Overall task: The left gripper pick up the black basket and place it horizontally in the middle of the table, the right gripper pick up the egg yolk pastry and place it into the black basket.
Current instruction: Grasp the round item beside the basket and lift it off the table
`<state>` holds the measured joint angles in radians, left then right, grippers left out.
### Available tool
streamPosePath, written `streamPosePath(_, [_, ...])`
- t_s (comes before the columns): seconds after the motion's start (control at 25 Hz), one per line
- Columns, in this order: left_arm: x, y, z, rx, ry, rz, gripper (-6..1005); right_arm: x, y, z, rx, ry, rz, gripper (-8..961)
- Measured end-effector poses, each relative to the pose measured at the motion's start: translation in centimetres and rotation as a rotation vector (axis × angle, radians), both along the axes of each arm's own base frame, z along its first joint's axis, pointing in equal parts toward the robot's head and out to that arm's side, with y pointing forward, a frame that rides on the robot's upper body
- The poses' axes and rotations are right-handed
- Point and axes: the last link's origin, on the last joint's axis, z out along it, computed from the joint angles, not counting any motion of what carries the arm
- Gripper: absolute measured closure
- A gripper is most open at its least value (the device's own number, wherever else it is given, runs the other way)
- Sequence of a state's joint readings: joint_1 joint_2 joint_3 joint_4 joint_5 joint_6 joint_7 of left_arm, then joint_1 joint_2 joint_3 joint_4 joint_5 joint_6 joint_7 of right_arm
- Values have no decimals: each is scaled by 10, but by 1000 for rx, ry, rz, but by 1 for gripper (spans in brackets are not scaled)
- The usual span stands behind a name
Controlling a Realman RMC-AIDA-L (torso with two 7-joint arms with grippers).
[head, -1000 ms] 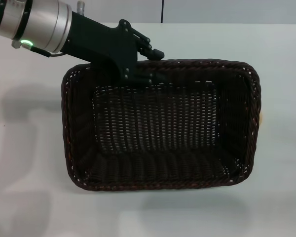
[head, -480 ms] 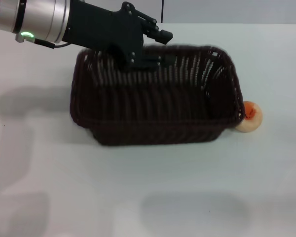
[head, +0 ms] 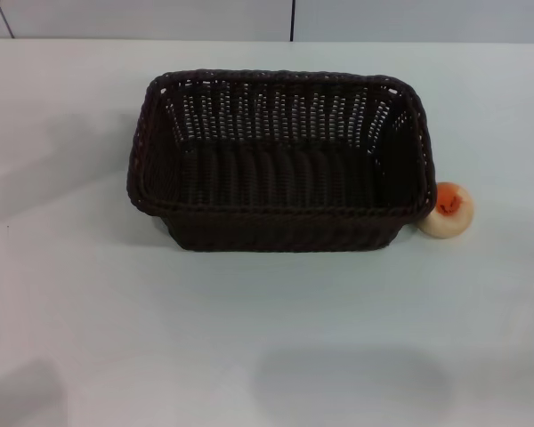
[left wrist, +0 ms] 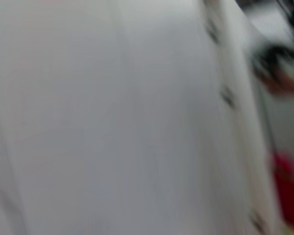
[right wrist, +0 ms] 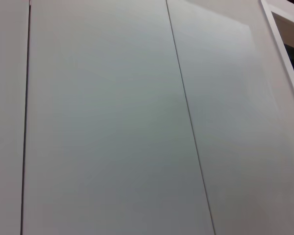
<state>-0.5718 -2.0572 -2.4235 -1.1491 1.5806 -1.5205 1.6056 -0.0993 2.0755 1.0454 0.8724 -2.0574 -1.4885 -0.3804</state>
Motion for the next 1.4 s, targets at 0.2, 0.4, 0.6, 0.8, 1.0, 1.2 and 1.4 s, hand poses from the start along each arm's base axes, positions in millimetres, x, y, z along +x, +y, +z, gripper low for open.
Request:
streamPosePath(0.2, [-53,-12,37,166,-302,150,583,-1,1,-1,-4,0,6,271])
streamPosePath(0.4, [-108,-22,55,289,-554,352,582,-3,4,-1,-9,1,14,271])
streamPosePath(0.6, [-149,-27,57,373,-665,507,582,-5,7,-1,-10,0,22,271])
streamPosePath(0.8, [-175,-29,46,448,-657,607,584,-6,9,-1,-11,1,29,272])
streamPosePath(1.0, [-188,-30,34,548,-560,635,583,-8,13,-4,-30,8,34,272])
streamPosePath(1.2, [-197,-35,23,685,-426,633,583,-14,19,-15,-110,47,48,272])
streamPosePath(1.4, [-210,-42,25,878,-298,651,586,-32,19,-38,-237,85,81,272])
